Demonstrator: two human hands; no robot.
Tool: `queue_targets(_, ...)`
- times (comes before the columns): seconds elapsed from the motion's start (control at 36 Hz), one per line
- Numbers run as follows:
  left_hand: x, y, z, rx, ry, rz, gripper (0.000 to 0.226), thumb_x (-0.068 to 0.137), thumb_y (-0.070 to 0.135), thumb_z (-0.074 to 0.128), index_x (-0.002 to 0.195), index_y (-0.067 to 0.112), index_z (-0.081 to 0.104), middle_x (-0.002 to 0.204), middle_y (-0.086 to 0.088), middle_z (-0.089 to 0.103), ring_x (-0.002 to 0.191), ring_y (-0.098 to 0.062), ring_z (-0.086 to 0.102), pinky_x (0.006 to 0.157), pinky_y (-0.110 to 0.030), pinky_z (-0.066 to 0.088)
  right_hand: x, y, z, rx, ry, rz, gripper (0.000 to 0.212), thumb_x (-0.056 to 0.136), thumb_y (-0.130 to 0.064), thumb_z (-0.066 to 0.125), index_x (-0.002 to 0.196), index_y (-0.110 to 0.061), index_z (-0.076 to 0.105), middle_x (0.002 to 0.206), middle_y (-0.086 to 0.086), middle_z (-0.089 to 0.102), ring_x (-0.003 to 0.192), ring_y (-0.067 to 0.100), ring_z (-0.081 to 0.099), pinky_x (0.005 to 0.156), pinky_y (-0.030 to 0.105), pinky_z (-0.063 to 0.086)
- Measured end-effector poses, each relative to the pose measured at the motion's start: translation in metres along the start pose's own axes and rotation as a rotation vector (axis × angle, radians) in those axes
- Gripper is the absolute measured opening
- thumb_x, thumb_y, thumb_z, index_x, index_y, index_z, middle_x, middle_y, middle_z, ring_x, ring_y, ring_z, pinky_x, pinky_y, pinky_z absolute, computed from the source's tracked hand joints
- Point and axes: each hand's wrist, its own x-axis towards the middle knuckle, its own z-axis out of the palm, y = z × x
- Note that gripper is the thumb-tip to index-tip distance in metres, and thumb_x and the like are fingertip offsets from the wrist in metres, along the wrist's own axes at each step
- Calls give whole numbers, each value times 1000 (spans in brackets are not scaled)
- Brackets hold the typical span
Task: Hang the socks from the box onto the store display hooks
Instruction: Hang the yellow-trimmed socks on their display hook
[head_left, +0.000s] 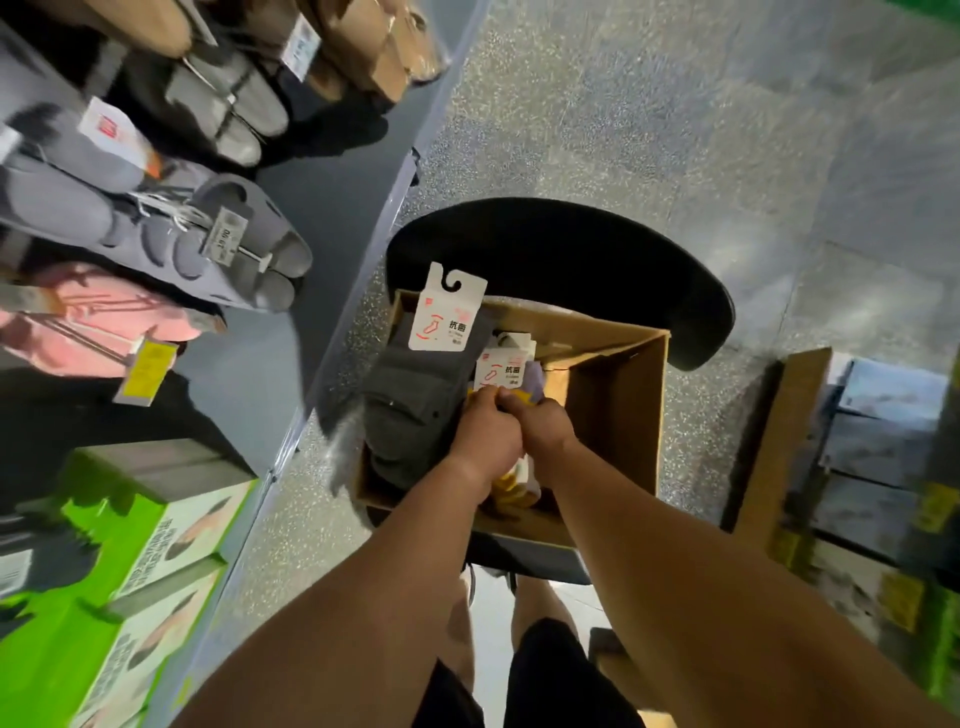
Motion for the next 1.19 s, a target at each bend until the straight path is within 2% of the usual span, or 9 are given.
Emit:
queue_targets(0.17,0,2,-4,-72,-30,-16,42,101,5,43,140,17,48,142,-9,47,133,-29,45,107,-38,44,-6,-9,1,165,-37,83,32,81,-25,78,99,-2,65,92,11,70,90,28,70,73,36,58)
queue_targets(0.28,-6,5,-6,-182,-63,-5,40,105,13,44,145,20,45,133,-3,50,126,-25,49,103,-37,46,11,0,-4,306,-70,85,65,51,-33,83,111,-11,67,101,12,74,88,31,73,77,44,61)
queue_targets(0.39,-15,14,-8,-231,-65,36,36,106,24,47,142,19,47,131,-3,54,117,-20,53,95,-35,47,-18,-7,-24,378,15,38,31,76,-23,73,105,-14,67,97,12,73,87,34,71,76,47,60)
queue_targets(0.56,-43,32,-18,-171,-64,140,7,106,30,48,107,24,50,96,14,54,91,-3,53,73,-19,43,-68,-21,-54,424,74,-111,31,84,-23,67,113,-13,66,100,8,73,93,32,69,82,47,58)
queue_targets(0.67,-69,45,-33,-250,-86,152,37,97,52,58,119,22,57,112,4,65,102,-12,62,90,-32,53,-118,-47,-65,467,-3,-247,44,73,-24,68,116,-12,67,103,10,75,96,35,71,89,56,55)
queue_targets(0.75,-98,57,-47,-341,-146,172,56,84,71,63,126,35,64,117,4,72,109,-20,69,98,-46,55,-159,-74,-62,411,-61,-368,25,83,-18,67,107,-15,69,99,7,76,93,30,72,85,51,58)
queue_targets(0.89,-148,68,-88,-410,105,276,76,76,79,61,132,28,61,119,2,71,108,-22,69,97,-47,55,-213,-108,-34,233,-176,-517,21,86,-26,67,107,-21,68,102,4,75,95,26,72,87,51,58)
queue_targets(1.06,-236,53,-141,-495,431,396,47,102,50,49,132,14,56,117,4,62,111,-14,59,90,-28,45,-285,-118,23,-22,-370,-753,20,91,-41,66,105,-27,69,100,-2,76,96,19,72,89,45,57)
queue_targets(1.19,-300,-9,-192,-701,583,446,62,99,64,44,142,20,51,139,-2,58,129,-23,55,106,-29,45,-360,-101,94,-292,-437,-980,72,65,-89,50,108,-33,63,108,1,72,100,24,67,92,46,52)
